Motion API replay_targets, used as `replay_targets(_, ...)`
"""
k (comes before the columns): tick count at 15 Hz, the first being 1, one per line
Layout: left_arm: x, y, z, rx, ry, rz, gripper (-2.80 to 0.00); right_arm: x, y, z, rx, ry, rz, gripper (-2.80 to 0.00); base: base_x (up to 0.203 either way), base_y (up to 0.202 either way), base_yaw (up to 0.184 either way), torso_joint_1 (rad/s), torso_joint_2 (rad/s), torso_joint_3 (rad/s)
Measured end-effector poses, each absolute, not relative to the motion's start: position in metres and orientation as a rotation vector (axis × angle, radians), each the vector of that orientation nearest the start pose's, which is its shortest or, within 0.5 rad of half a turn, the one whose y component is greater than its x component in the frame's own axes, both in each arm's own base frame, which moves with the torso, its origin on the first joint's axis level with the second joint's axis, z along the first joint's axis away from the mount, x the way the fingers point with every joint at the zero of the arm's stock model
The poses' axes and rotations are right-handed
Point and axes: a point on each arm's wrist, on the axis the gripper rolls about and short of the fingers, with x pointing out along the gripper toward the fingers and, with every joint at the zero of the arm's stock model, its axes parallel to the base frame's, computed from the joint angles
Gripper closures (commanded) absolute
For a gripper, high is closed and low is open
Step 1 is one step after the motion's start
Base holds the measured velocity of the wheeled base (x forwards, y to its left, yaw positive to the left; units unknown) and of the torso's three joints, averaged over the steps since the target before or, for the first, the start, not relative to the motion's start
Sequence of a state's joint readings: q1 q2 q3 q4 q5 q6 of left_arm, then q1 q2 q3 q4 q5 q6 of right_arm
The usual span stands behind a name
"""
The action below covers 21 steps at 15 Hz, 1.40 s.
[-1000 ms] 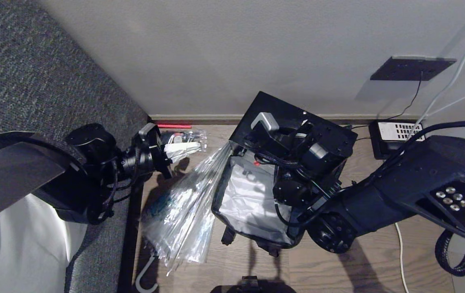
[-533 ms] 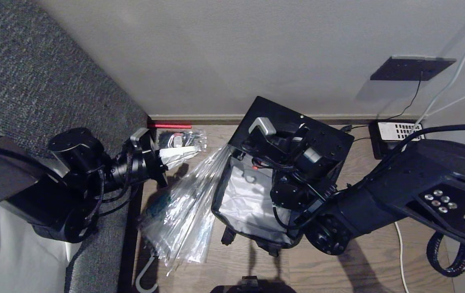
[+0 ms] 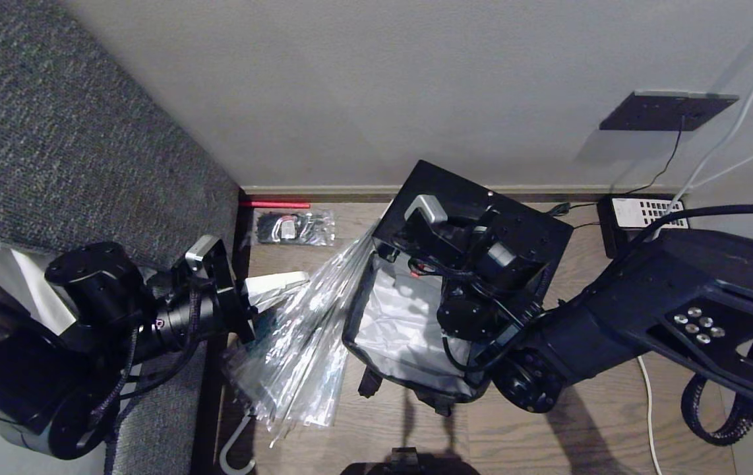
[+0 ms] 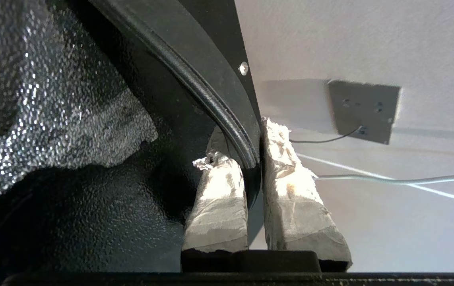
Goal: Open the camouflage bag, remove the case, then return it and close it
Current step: Release the handle
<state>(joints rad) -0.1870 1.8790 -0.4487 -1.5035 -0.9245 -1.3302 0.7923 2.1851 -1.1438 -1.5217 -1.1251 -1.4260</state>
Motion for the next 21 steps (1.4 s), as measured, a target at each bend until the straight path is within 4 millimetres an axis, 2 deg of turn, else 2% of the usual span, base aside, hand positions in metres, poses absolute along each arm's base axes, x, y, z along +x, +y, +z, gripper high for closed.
replay_targets(9, 0.261, -0.067, 0.133, -1.159, 0.657, -0.956, 0.0, 0.312, 0.261, 0.172, -1.012, 0.037, -0.491, 0.0, 0.0, 0.0, 0.0, 0.0, 0.0, 0.0)
replay_targets(15, 0.255, -0.066, 0.13, -1.084, 0.624, -0.965, 0.0, 0.318, 0.253, 0.172, -1.014, 0.05, -0.514, 0.0, 0.0, 0.0, 0.0, 0.0, 0.0, 0.0)
replay_targets(21, 0.24, -0.063, 0.142, -0.998, 0.541, -1.0, 0.0, 0.32, 0.252, 0.173, -1.012, 0.051, -0.519, 0.0, 0.0, 0.0, 0.0, 0.0, 0.0, 0.0)
